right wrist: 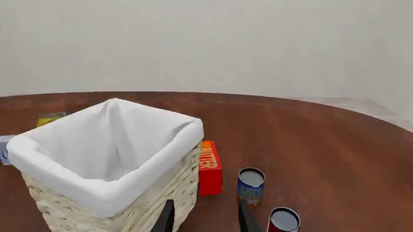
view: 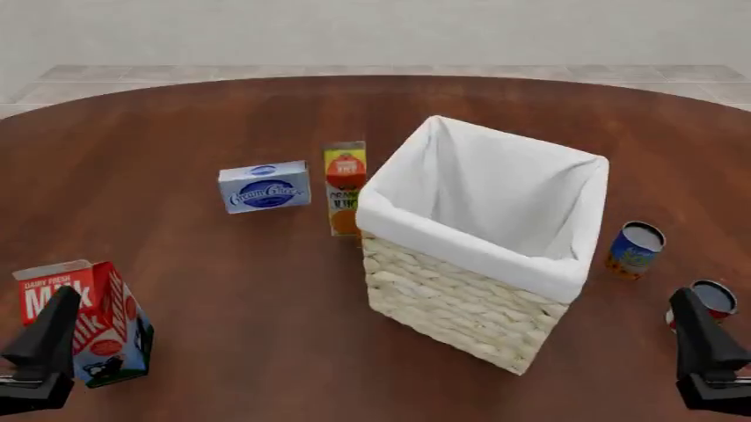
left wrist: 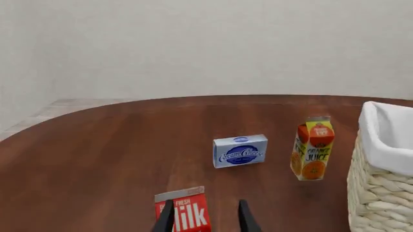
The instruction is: Pick up the alphabet soup and the tomato sauce, and put them in the basket.
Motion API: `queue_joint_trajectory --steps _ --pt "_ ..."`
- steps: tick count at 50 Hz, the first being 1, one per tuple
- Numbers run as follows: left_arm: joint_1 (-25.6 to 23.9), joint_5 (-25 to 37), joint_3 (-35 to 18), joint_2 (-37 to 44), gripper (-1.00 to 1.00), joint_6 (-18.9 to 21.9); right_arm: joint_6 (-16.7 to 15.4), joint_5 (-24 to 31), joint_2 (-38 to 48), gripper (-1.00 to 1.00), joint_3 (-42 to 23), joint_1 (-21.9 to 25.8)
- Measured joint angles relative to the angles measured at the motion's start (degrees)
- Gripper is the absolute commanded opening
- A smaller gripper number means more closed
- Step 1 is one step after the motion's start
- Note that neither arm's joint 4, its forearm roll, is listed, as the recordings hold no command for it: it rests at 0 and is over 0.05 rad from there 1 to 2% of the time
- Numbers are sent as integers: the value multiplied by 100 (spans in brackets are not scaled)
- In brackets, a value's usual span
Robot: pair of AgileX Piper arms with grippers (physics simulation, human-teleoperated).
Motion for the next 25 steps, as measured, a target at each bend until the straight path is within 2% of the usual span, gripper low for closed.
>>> queue_joint_trajectory --steps 25 --pt "0 -6 -14 24 100 0 -77 -118 152 100 -201 99"
